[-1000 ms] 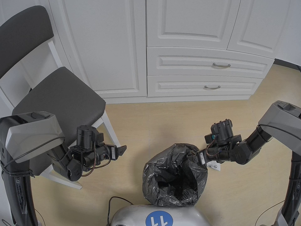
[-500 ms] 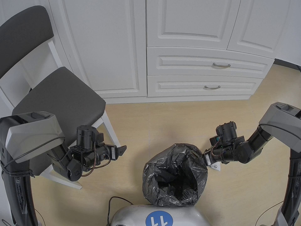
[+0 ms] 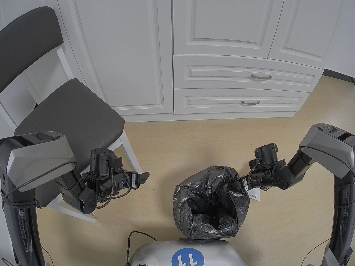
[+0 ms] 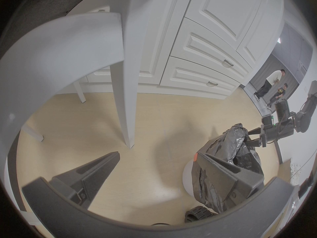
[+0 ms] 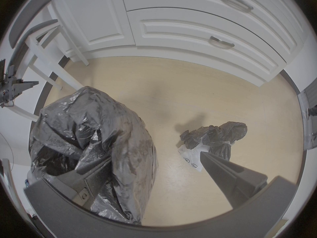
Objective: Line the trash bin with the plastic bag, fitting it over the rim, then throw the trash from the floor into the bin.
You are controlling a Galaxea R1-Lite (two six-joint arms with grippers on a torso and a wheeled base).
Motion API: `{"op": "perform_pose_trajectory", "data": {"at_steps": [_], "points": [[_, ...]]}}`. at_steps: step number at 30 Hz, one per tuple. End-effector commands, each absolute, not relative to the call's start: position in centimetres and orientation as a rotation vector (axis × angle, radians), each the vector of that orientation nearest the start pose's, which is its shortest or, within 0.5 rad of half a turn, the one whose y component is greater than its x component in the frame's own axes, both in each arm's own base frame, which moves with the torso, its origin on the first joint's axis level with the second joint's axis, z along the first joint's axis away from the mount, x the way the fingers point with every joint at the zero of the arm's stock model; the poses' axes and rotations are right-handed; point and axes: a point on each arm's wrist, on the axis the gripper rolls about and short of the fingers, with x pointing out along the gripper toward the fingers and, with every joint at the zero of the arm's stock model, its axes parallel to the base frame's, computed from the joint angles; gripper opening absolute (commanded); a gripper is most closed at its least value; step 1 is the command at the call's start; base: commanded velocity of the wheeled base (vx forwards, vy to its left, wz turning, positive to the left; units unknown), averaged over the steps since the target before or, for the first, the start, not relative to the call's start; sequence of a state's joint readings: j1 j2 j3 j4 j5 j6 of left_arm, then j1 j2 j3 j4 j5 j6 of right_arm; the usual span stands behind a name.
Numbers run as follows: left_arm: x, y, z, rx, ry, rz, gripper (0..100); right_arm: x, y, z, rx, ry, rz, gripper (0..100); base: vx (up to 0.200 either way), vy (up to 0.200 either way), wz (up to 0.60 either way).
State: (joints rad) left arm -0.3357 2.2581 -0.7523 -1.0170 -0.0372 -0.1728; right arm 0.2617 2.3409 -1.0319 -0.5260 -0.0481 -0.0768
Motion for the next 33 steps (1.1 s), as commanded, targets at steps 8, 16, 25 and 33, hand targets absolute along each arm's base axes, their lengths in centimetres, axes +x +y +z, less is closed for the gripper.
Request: {"op": "perform_pose_trajectory", "data": {"at_steps": [8,16,25,33], "points": [[34.4,-13.6,1.5,-0.082,0.509,-0.350,100,40.9,10.4,-3.4,-0.165,0.787,0.259,100,0.000,0.000,0.00],[33.8,-13.6,1.7,-0.085,0.476,-0.357,100,42.3,9.8,-1.8,-0.123,0.852,0.318,100,0.000,0.000,0.00],[32.9,-13.2,1.6,-0.086,0.421,-0.365,100,41.1,8.5,3.5,-0.087,0.768,0.353,100,0.000,0.000,0.00],[32.8,-13.2,1.5,-0.085,0.426,-0.367,100,41.6,7.2,5.1,-0.065,0.722,0.319,100,0.000,0.000,0.00]]}}
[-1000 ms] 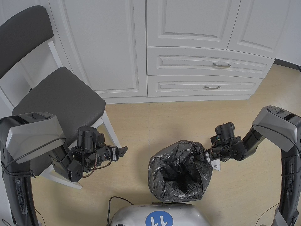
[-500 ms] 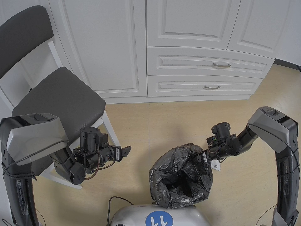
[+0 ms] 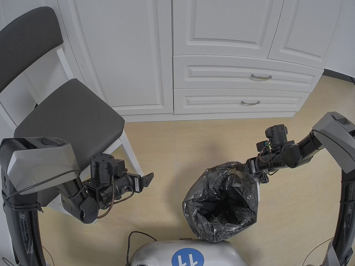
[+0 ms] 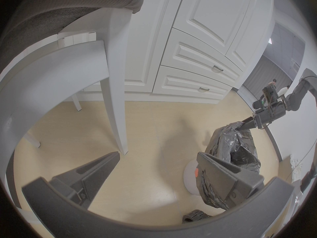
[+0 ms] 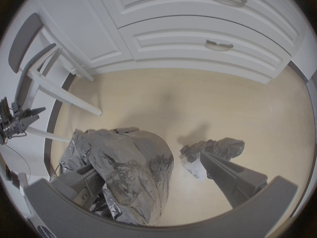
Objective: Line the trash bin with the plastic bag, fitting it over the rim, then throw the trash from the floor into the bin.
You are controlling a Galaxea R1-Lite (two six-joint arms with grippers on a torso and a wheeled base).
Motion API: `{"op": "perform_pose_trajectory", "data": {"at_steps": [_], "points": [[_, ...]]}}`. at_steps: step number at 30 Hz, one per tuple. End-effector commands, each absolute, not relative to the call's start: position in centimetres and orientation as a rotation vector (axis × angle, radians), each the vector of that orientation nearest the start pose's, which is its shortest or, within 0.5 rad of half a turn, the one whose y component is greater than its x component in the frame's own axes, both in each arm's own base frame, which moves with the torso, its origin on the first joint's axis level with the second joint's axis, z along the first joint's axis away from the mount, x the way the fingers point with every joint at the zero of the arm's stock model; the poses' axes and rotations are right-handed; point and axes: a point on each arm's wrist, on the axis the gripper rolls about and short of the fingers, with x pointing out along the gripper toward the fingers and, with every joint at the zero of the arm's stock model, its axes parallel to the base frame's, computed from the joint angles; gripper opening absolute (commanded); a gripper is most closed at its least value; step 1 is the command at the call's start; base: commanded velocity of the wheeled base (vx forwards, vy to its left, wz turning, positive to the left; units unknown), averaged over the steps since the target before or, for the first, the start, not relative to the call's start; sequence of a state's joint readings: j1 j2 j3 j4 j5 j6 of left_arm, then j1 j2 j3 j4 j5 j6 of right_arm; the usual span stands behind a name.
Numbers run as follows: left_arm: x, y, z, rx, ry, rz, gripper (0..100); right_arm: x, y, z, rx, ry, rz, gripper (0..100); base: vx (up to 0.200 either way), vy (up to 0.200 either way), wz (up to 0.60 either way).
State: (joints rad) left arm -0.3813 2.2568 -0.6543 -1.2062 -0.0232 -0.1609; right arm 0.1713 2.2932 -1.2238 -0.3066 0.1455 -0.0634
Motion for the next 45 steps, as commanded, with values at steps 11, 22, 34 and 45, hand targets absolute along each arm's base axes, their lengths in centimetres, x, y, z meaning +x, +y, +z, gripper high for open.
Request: {"op": "perform_pose_trajectory", "data": {"at_steps": [11,22,34,45], "points": [[32.8,-13.2,1.6,-0.086,0.423,-0.367,100,44.1,7.6,3.0,0.031,0.731,0.282,100,0.000,0.000,0.00],[32.8,-13.2,1.4,-0.084,0.426,-0.367,100,46.7,6.2,-1.2,0.097,0.775,0.224,100,0.000,0.000,0.00],[32.6,-13.5,1.2,-0.082,0.422,-0.378,100,46.7,5.6,-1.3,0.139,0.792,0.253,100,0.000,0.000,0.00],[32.5,-13.7,1.5,-0.085,0.410,-0.385,100,44.0,6.2,6.3,0.157,0.696,0.303,100,0.000,0.000,0.00]]}}
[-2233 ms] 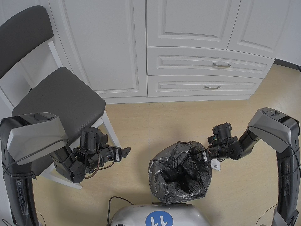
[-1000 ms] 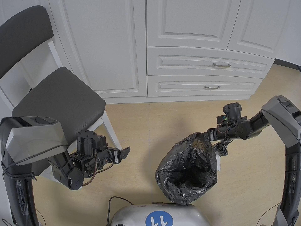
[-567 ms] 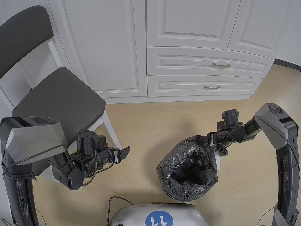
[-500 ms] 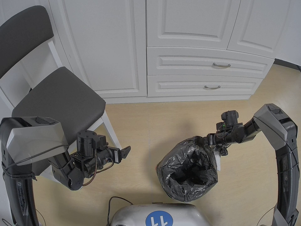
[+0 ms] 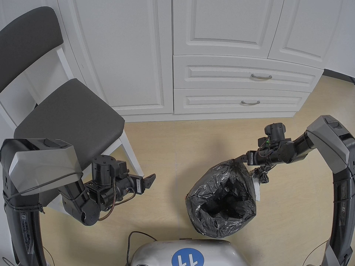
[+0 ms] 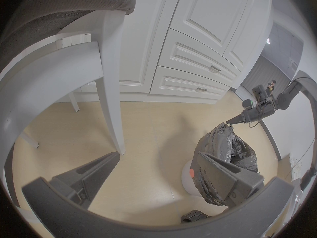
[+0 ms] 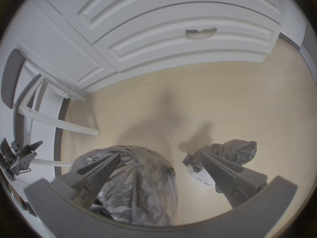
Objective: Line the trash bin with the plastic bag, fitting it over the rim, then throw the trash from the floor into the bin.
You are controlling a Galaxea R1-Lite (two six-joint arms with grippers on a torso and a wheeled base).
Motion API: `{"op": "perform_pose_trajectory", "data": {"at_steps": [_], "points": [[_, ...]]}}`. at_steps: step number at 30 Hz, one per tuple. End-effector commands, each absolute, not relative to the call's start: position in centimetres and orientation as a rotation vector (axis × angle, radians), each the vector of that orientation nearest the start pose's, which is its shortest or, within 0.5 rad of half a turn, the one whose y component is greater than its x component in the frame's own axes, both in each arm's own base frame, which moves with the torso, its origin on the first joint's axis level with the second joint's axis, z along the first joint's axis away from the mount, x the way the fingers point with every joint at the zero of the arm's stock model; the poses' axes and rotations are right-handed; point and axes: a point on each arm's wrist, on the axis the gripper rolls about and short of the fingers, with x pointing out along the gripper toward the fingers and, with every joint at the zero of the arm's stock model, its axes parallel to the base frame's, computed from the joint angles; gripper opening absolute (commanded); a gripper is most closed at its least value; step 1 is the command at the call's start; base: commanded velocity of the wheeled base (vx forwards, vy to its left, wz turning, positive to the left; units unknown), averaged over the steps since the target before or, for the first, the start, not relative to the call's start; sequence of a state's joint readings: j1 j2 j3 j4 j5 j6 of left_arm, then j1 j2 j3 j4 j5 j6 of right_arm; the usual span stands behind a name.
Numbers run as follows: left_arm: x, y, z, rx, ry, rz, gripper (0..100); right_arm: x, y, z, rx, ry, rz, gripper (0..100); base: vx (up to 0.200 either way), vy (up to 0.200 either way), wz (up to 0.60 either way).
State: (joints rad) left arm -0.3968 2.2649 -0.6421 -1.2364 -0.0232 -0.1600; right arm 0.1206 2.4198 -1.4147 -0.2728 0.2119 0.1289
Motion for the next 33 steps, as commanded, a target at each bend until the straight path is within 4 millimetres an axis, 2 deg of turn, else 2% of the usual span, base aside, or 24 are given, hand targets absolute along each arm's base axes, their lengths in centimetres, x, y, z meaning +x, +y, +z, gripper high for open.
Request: {"op": "perform_pose_trajectory", "data": {"at_steps": [1,5,8,10,11,12,15,18,19,24,28,33], "points": [[32.4,-13.7,1.5,-0.085,0.410,-0.385,100,43.5,6.2,7.0,0.160,0.691,0.322,100,0.000,0.000,0.00],[32.2,-13.6,1.5,-0.087,0.400,-0.386,100,41.9,6.0,8.4,0.138,0.680,0.353,100,0.000,0.000,0.00],[31.9,-13.5,1.5,-0.088,0.387,-0.388,100,40.3,5.3,8.3,0.040,0.696,0.376,100,0.000,0.000,0.00],[31.9,-13.6,1.5,-0.089,0.388,-0.389,100,40.1,5.2,8.2,0.024,0.700,0.381,100,0.000,0.000,0.00],[31.6,-13.4,1.5,-0.088,0.387,-0.388,100,37.7,4.3,6.8,-0.122,0.751,0.427,100,0.000,0.000,0.00],[31.4,-13.3,1.5,-0.089,0.384,-0.388,100,36.4,3.7,5.7,-0.196,0.783,0.453,100,0.000,0.000,0.00],[31.3,-13.2,1.6,-0.094,0.368,-0.388,100,34.3,1.8,4.8,-0.291,0.823,0.478,100,0.000,0.000,0.00],[31.0,-13.1,1.2,-0.094,0.370,-0.389,100,32.3,0.9,4.6,-0.348,0.847,0.499,100,0.000,0.000,0.00],[30.9,-13.0,1.2,-0.094,0.370,-0.389,100,31.1,0.9,4.4,-0.371,0.864,0.518,100,0.000,0.000,0.00],[30.7,-13.0,1.0,-0.099,0.362,-0.397,100,28.1,0.8,3.0,-0.411,0.934,0.572,100,0.000,0.000,0.00],[30.5,-13.0,0.6,-0.099,0.362,-0.400,100,27.5,1.5,1.6,-0.418,0.944,0.604,100,0.000,0.000,0.00],[30.5,-13.3,0.2,-0.100,0.359,-0.410,100,27.9,4.2,-2.1,-0.466,0.955,0.679,100,0.000,0.000,0.00]]}}
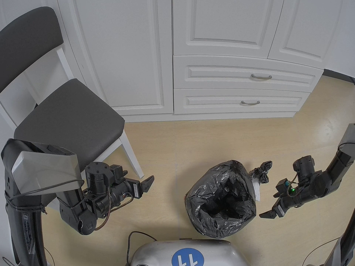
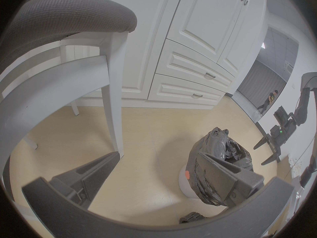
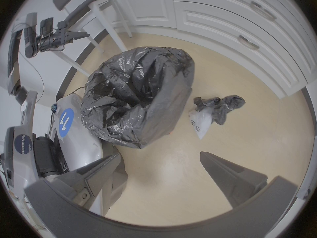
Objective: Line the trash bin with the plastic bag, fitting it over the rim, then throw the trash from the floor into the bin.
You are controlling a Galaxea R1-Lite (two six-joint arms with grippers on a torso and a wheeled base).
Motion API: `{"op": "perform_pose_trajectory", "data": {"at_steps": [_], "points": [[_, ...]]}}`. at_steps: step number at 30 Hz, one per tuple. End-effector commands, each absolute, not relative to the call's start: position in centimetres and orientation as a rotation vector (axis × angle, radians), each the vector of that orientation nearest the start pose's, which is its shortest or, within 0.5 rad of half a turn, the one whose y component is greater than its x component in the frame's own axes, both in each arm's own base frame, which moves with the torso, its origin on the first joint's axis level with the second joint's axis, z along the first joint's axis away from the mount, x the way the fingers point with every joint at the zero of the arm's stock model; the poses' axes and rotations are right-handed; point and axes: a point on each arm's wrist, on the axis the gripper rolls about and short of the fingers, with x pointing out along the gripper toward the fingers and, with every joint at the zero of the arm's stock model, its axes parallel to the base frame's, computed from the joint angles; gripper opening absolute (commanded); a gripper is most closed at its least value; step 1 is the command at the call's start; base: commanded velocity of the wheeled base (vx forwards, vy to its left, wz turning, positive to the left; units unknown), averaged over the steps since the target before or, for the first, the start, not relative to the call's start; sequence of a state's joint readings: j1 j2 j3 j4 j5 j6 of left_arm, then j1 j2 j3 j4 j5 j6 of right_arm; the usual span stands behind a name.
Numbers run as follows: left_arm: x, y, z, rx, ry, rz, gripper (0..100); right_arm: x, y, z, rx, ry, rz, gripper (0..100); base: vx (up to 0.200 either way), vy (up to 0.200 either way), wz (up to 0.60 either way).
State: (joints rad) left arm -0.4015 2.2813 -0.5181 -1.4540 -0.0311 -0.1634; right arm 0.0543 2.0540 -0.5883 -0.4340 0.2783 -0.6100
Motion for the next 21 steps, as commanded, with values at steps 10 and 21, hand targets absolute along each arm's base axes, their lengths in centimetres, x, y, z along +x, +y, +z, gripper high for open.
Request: {"op": "perform_pose_trajectory", "data": {"at_steps": [10,21], "points": [[31.0,-13.6,0.6,-0.101,0.332,-0.410,100,29.2,7.5,-4.4,-0.480,0.904,0.690,100,0.000,0.000,0.00],[31.1,-13.7,0.8,-0.106,0.322,-0.412,100,33.3,8.8,-4.2,-0.466,0.876,0.630,100,0.000,0.000,0.00]]}}
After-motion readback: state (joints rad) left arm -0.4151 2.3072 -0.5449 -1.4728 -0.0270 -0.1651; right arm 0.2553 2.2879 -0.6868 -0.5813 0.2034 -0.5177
